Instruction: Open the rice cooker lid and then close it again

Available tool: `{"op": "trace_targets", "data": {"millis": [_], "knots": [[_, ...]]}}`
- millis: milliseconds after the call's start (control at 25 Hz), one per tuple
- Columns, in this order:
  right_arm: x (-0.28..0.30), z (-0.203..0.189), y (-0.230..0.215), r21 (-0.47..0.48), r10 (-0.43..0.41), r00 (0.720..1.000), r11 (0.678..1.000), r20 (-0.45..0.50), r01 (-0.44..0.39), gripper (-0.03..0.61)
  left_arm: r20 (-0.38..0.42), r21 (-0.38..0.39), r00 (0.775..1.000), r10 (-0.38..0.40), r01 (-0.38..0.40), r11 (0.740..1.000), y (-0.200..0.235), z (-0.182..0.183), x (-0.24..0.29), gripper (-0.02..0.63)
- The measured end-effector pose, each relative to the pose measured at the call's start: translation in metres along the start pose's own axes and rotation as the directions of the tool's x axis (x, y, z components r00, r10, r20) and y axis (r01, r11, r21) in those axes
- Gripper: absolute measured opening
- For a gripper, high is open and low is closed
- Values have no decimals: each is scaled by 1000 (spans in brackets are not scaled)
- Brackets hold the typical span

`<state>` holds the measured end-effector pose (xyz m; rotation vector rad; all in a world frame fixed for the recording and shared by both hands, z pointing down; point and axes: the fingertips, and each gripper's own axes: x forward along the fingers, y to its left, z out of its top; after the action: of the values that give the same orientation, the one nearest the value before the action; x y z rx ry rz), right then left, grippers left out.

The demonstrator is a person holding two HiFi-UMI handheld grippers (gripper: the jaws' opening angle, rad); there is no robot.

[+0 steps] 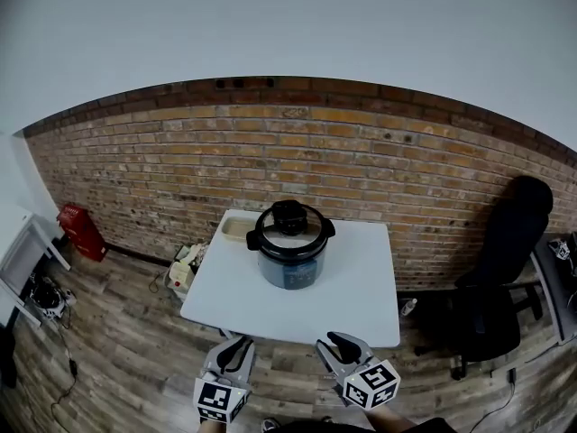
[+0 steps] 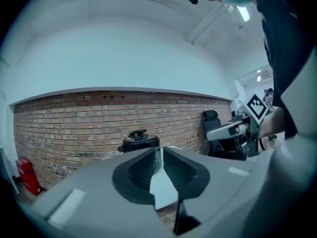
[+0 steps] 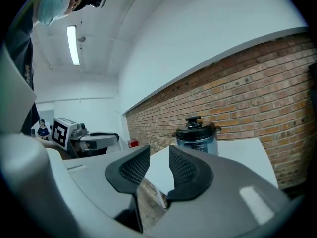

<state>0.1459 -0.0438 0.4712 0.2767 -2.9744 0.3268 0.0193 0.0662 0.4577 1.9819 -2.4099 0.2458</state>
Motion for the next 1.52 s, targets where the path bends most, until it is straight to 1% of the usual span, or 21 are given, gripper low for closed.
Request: {"op": "trace_targets", "data": {"millis": [80,160,400,680,960,1120,1280,1520], "knots": [[-8,2,-8,-1,19,1000,1000,-2,-19,88,-9,-8,1000,16,-16,1000,-12,0,4,27],[-15,3,-13,-4,38,999,999,-7,-38,52,-17,-13,999,28,-28,1000,-23,0,5,15],[-30,-1,-24,-8,103,994,995,-44,-103,6,-43,-33,996,80,-82,996,-46,-3,5,2],[-47,-11,-33,-8,139,986,990,-86,-141,6,-72,-31,992,104,-106,994,-70,-7,3,2],[-58,-21,-35,-52,154,980,985,-130,-162,5,-101,-25,987,124,-127,992,-89,-12,-6,2],[-58,-18,-36,-53,157,980,985,-118,-164,5,-101,-26,985,143,-146,989,-92,-12,-10,2],[-61,-23,-35,-51,157,980,985,-121,-164,5,-105,-33,982,154,-159,987,-95,-16,-15,2],[-56,-25,-33,-46,158,980,985,-121,-164,5,-109,-45,979,172,-178,983,-91,-20,-19,2]]}}
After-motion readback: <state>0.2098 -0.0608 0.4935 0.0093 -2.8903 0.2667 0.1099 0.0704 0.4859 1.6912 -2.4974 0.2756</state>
